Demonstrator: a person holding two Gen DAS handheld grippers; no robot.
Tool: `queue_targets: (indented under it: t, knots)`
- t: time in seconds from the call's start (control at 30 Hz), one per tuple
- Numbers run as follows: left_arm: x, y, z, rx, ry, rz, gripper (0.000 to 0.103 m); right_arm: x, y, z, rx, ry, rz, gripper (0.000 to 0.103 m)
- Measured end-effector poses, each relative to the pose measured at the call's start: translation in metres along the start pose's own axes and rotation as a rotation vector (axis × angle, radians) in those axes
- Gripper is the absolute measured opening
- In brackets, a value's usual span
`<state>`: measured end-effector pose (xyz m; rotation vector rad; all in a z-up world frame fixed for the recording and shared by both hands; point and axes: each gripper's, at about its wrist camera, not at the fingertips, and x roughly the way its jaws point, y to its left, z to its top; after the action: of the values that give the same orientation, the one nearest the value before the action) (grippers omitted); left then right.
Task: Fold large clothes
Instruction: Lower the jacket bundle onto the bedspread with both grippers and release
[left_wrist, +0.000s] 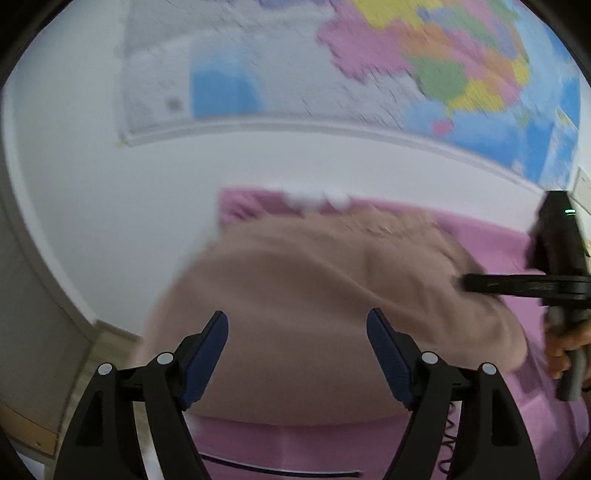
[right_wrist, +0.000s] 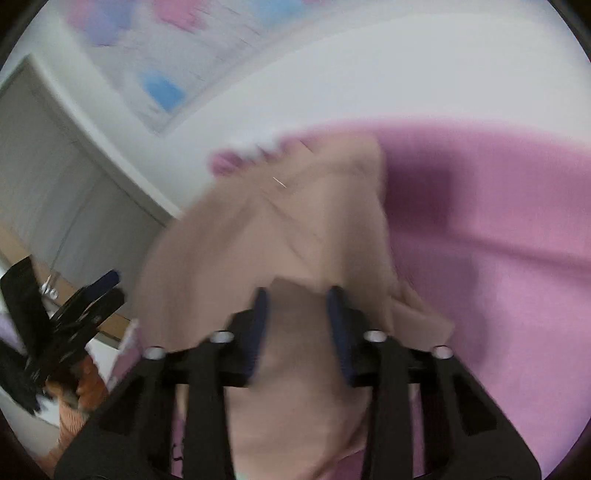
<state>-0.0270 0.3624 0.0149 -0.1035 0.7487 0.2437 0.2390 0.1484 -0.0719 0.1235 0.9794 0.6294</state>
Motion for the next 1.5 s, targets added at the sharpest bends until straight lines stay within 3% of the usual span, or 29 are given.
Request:
queue_targets:
  t: [0.13, 0.3, 0.4, 0.53, 0.6, 0.77, 0.9, 1.03, 1.17, 1.33, 1.5]
  knots:
    - [0.022, -0.016, -0.017, -0.003, 0.073, -0.021, 0.075, -0.009, 0.000, -0.017, -0.033, -0.025, -0.009, 0.028]
    - [0.015, -0.025, -0.023, -0.021, 0.072, -0.038, 0.075, -0.044, 0.025, -0.032, -0.143, -0.093, -0.012, 0.040]
    - [0.009, -0.035, -0.023, -0.012, 0.062, -0.007, 0.075, -0.057, 0.040, -0.048, -0.216, -0.116, -0.007, 0.044]
    - [0.001, -0.048, -0.021, 0.009, 0.053, 0.014, 0.075, -0.057, 0.054, -0.067, -0.312, -0.090, -0.038, 0.045]
    - [-0.003, -0.053, -0.022, 0.010, 0.053, 0.005, 0.076, -0.043, 0.056, -0.075, -0.354, -0.032, -0.075, 0.049]
    - [0.000, -0.058, -0.027, 0.002, 0.068, 0.008, 0.076, -0.040, 0.055, -0.075, -0.350, -0.008, -0.094, 0.050]
    - [-0.002, -0.060, -0.028, 0.005, 0.066, 0.013, 0.076, -0.058, 0.057, -0.067, -0.331, -0.049, -0.044, 0.050]
    - [-0.005, -0.058, -0.026, -0.028, 0.053, 0.020, 0.081, -0.066, 0.060, -0.059, -0.327, -0.103, -0.049, 0.050]
    - [0.003, -0.055, -0.023, -0.066, 0.077, 0.035, 0.093, -0.044, 0.055, -0.059, -0.320, -0.042, -0.102, 0.048]
    - [0.011, -0.049, -0.023, -0.092, 0.109, 0.068, 0.096, -0.037, 0.054, -0.064, -0.328, -0.058, -0.102, 0.054]
    - [-0.004, -0.052, -0.026, -0.107, 0.075, 0.084, 0.096, -0.054, 0.058, -0.069, -0.314, -0.092, -0.073, 0.056]
